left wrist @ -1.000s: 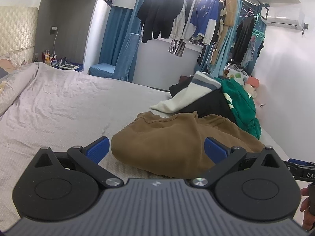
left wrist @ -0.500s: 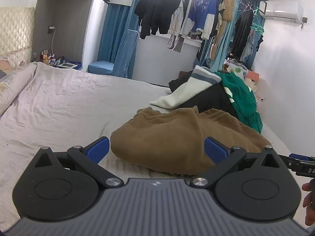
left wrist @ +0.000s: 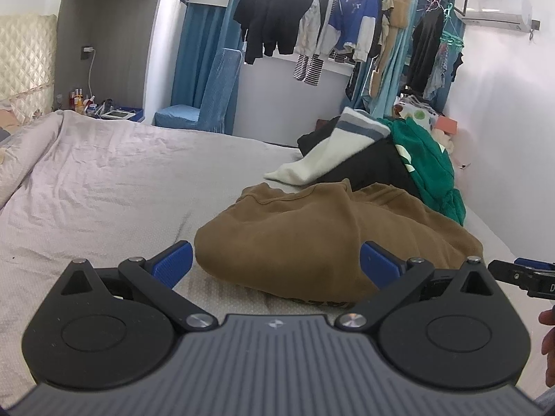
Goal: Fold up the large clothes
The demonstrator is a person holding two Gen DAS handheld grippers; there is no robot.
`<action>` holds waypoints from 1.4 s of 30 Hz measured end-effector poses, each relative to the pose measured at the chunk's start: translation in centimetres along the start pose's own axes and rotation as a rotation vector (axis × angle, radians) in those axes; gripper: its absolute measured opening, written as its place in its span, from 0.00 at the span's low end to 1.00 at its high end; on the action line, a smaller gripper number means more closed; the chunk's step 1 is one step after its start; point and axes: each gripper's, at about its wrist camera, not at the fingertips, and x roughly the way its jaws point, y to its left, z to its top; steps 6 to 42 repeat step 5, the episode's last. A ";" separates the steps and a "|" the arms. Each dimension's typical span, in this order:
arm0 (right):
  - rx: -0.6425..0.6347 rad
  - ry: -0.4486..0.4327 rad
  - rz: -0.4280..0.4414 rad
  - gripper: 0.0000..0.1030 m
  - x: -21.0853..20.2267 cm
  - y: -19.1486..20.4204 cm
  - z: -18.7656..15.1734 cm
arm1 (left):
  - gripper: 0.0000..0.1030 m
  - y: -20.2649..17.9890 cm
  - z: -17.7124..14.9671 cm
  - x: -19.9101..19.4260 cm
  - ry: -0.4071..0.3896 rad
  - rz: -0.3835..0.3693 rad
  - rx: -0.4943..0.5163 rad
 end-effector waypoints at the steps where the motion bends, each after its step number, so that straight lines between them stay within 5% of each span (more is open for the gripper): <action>1: -0.003 -0.001 -0.001 1.00 0.0 0.1 0.0 | 1.00 0.0 0.0 0.1 -0.001 -0.002 -0.003; 42: -0.005 -0.009 0.001 1.00 -0.1 0.2 0.1 | 1.00 0.0 -0.1 0.3 0.002 0.002 -0.001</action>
